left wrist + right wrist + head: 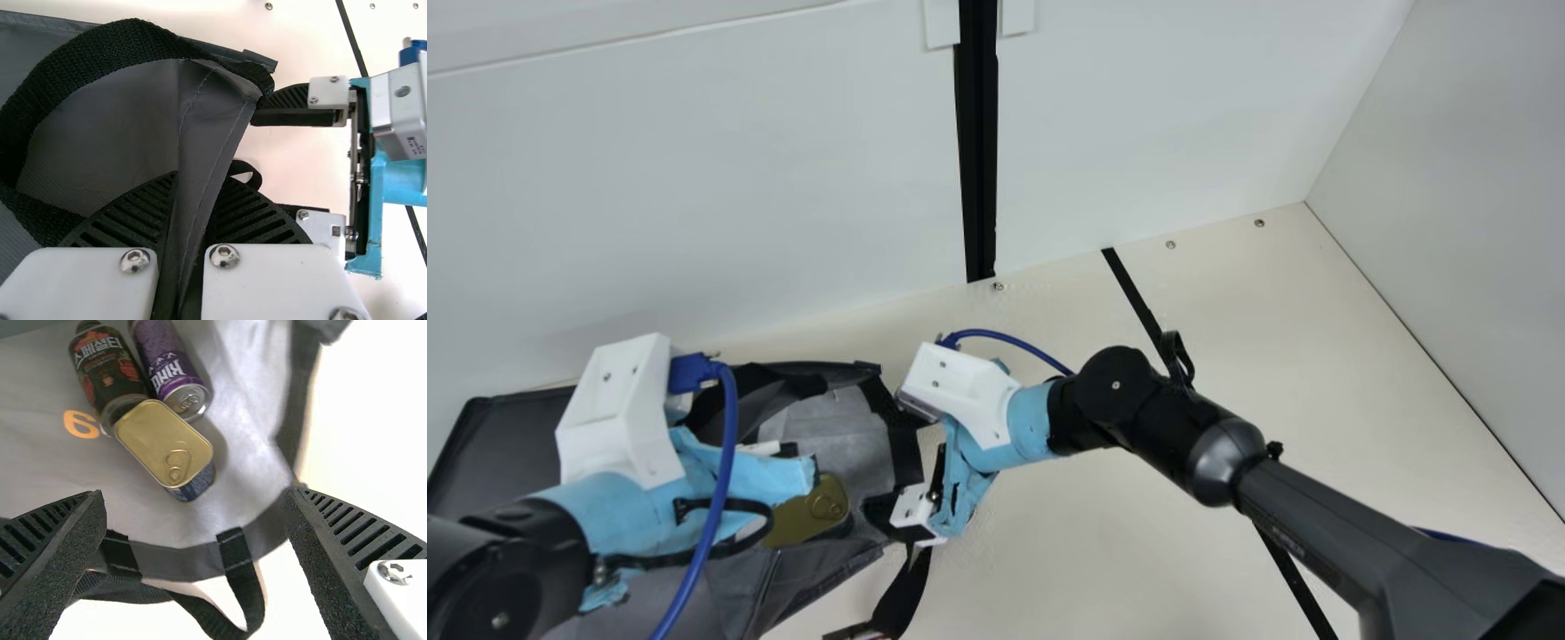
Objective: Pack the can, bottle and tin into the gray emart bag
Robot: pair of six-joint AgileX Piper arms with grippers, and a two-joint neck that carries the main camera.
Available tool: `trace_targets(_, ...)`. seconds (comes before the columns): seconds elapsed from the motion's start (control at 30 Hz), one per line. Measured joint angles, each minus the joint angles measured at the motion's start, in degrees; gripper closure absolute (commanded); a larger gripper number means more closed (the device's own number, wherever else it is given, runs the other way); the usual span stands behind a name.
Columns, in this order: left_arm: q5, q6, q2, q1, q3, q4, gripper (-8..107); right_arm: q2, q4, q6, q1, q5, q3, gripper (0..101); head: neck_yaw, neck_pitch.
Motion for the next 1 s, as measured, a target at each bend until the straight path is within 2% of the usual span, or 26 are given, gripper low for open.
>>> trace_targets(1.0,0.0,0.0,0.0,0.0,0.0,0.0,89,-9.2,-10.8,8.8,-6.4,-3.2,4.6,10,0.1,0.0)
